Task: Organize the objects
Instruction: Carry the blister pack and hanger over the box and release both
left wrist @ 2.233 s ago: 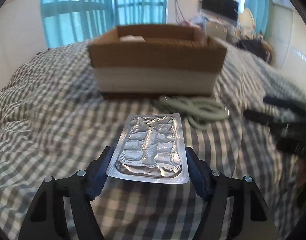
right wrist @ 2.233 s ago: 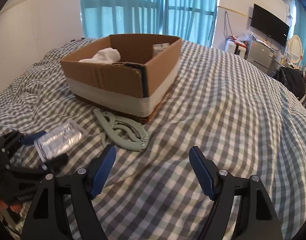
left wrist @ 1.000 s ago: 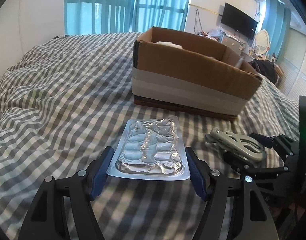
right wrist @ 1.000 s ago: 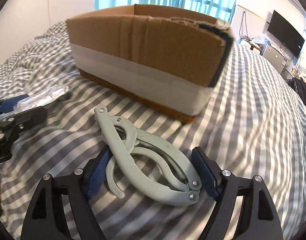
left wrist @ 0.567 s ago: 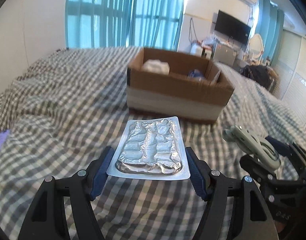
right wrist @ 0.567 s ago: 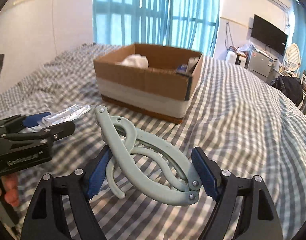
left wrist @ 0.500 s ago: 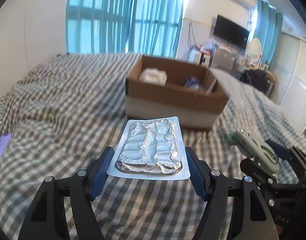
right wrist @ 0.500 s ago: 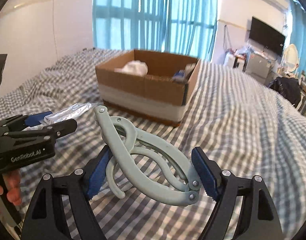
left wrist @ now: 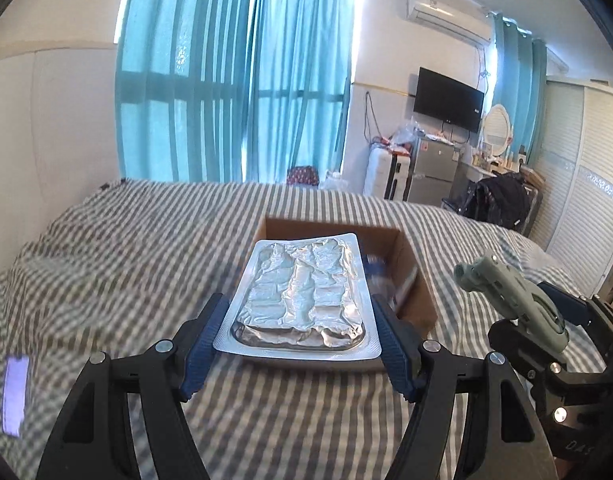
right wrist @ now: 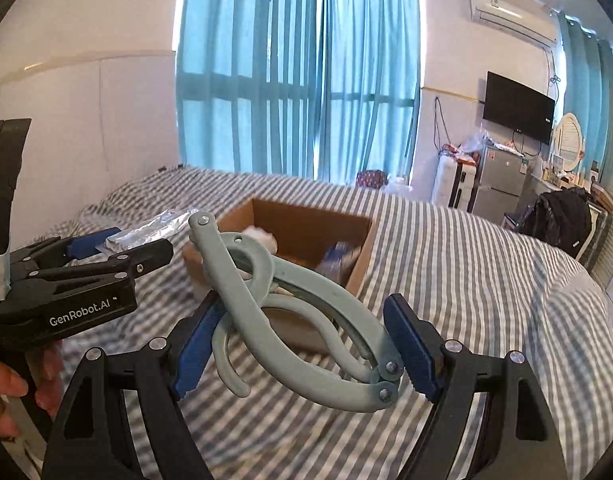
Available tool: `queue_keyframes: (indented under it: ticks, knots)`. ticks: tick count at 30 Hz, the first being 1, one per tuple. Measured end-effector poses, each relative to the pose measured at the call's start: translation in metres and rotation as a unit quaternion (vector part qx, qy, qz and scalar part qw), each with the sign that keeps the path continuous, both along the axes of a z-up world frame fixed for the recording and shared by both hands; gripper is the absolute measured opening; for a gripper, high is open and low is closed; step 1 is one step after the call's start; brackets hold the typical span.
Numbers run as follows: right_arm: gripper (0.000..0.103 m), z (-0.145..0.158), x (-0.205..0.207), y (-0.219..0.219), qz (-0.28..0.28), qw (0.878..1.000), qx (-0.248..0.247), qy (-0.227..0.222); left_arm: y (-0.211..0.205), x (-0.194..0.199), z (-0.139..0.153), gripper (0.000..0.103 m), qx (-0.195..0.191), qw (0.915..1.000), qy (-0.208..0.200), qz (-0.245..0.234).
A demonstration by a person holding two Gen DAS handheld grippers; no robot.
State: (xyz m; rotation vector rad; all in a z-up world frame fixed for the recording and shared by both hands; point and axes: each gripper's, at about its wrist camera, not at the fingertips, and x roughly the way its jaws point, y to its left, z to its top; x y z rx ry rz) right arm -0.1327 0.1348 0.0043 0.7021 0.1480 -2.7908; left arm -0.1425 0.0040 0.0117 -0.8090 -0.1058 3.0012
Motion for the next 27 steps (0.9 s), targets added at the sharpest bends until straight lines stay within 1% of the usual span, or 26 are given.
queue_keyframes:
  ticks: [4,9,13,18,24,27]
  knots:
    - [0.081,0.009,-0.038,0.001,0.000,1.000,-0.002,0.007,0.002,-0.040,0.004,0.073,-0.016,0.9999,0.004,-0.003]
    - [0.081,0.008,-0.092,-0.002,-0.001,1.000,0.001,0.005,0.000,-0.091,-0.005,0.073,-0.007,0.9999,-0.009,-0.010]
    - [0.081,0.004,-0.131,-0.003,-0.003,1.000,-0.010,0.000,0.002,-0.125,-0.013,0.073,-0.016,0.9997,-0.009,-0.017]
    - [0.081,-0.003,-0.175,-0.006,-0.007,1.000,-0.016,-0.012,0.005,-0.156,-0.024,0.073,-0.023,0.9993,-0.011,-0.026]
    - [0.081,-0.023,-0.213,-0.014,-0.017,0.999,-0.013,-0.046,0.000,-0.173,-0.048,0.072,-0.033,0.9988,-0.030,-0.022]
    - [0.081,-0.036,-0.223,-0.016,-0.019,0.998,-0.007,-0.058,-0.003,-0.179,-0.061,0.072,-0.040,0.9981,-0.041,-0.023]
